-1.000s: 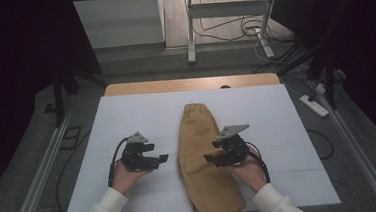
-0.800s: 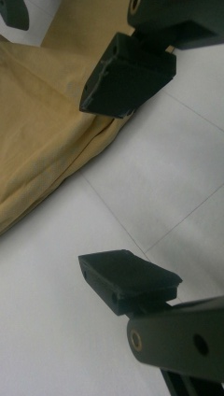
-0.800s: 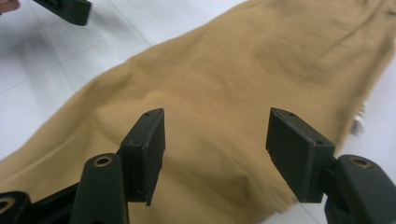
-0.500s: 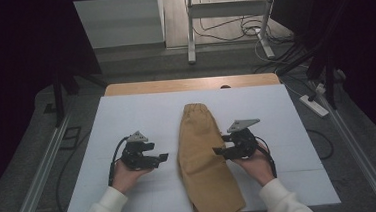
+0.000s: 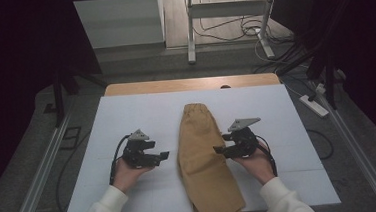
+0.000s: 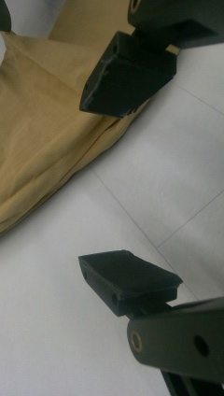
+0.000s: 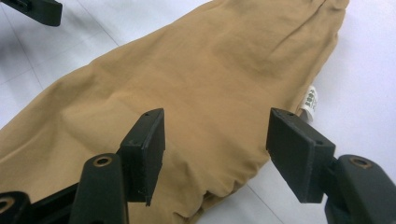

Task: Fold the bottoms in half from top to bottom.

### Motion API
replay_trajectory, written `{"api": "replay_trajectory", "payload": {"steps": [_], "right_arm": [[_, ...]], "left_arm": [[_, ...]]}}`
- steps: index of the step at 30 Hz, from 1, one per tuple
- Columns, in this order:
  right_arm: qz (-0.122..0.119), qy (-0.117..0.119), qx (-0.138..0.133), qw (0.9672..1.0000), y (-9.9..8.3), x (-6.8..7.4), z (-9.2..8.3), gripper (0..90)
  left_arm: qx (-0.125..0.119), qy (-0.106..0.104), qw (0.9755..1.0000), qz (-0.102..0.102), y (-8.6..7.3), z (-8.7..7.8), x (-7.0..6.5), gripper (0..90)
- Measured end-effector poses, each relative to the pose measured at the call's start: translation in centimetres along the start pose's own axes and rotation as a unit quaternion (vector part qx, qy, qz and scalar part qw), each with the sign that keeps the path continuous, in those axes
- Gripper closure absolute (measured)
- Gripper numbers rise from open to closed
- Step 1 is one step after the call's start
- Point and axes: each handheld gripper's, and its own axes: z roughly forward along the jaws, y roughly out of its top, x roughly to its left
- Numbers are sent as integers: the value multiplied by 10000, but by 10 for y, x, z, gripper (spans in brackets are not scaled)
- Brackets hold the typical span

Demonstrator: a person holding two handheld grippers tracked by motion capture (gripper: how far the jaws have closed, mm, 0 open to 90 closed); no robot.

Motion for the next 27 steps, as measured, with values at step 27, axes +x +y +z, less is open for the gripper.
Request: {"api": "replay_trajectory", "payload": {"steps": [27], "right_arm": [[73,-74,-16,9999,8,-13,13,366]], "left_arm": [[-43,-29,9999,95,46,30,3,212]]}}
